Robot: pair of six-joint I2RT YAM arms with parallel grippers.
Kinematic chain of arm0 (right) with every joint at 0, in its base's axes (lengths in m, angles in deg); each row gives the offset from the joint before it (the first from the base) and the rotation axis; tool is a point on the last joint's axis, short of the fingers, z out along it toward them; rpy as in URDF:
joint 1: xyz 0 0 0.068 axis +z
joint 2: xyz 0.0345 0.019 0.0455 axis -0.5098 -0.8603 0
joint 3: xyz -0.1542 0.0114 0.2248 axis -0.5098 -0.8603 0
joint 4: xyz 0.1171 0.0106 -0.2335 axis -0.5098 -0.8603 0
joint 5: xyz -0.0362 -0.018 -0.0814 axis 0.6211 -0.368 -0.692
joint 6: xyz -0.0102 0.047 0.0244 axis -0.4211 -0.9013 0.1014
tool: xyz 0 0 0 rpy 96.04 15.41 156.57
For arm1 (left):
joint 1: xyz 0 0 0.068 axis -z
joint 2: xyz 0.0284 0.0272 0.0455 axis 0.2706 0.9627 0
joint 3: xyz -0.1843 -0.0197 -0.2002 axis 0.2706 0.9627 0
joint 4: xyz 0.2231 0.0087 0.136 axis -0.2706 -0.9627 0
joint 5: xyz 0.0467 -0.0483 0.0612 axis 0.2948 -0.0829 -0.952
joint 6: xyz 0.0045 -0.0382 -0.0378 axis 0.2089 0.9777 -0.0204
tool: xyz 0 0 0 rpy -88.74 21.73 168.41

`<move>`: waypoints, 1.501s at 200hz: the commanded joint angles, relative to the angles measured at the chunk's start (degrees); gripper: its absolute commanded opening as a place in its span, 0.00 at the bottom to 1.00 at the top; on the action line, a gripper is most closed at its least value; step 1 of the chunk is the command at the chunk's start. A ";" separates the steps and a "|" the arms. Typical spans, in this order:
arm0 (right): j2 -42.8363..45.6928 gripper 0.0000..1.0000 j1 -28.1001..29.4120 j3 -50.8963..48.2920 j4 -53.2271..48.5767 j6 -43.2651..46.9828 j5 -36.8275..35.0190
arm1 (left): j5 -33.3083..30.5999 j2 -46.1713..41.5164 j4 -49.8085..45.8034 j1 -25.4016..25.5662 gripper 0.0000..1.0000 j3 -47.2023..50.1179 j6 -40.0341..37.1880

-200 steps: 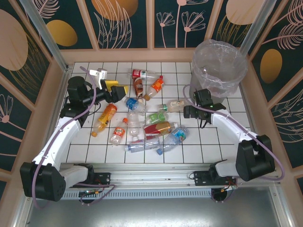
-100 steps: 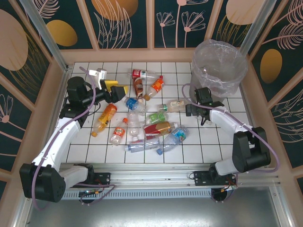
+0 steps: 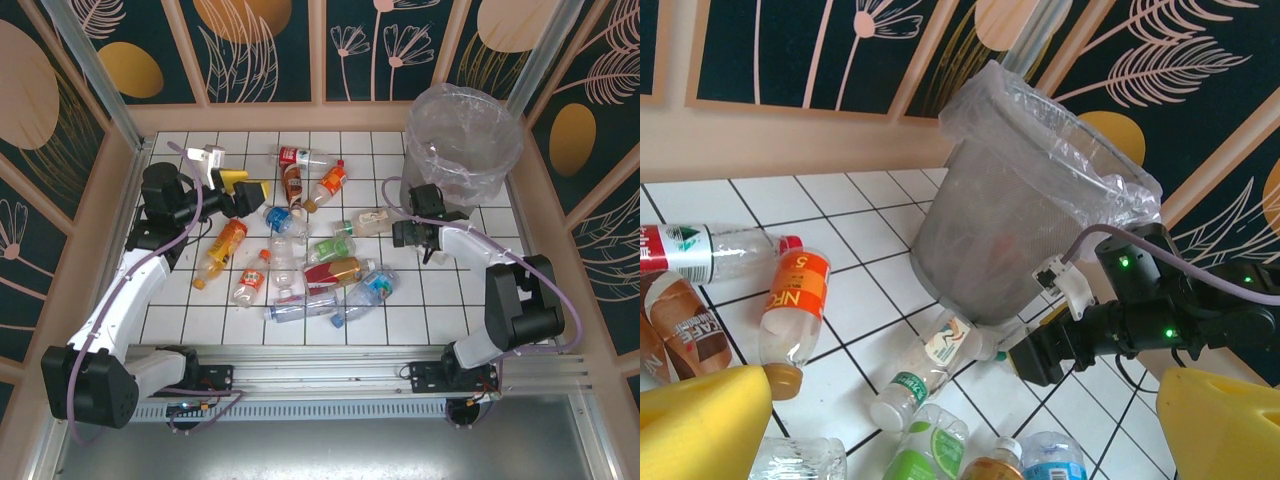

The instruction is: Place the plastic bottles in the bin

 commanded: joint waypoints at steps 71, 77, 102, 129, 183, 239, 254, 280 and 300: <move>4.31 0.84 2.47 0.00 -2.90 -2.31 4.03 | -0.72 -1.18 -0.05 0.39 0.99 0.85 -1.10; 4.11 0.84 2.55 0.13 -2.87 -2.11 3.59 | -0.74 -1.18 -0.07 0.39 0.99 0.83 -1.02; 2.49 0.87 2.97 0.95 -2.95 -1.46 0.24 | -1.07 -1.34 -0.22 0.39 0.99 0.85 -1.21; 0.19 0.88 2.42 1.71 -2.85 -0.43 -1.00 | -1.51 -1.27 -0.59 0.39 0.99 0.91 -1.47; -4.94 0.89 2.54 3.01 -3.27 0.57 -1.34 | -1.55 -1.01 -0.94 0.37 0.99 0.74 -1.61; -6.38 0.79 3.95 3.02 -3.31 0.44 0.08 | -1.51 -1.09 -1.21 0.39 0.99 0.69 -1.56; -6.81 0.77 4.11 3.15 -3.05 0.45 0.15 | -1.06 -1.09 -1.03 0.39 0.98 0.74 -1.52; -7.04 0.68 4.32 3.59 -3.04 0.83 0.24 | 0.45 -1.00 -0.35 0.48 0.99 0.94 -1.29; -7.19 0.65 4.36 3.78 -3.43 1.08 -0.24 | 1.84 -0.84 0.14 0.48 0.99 1.07 -1.15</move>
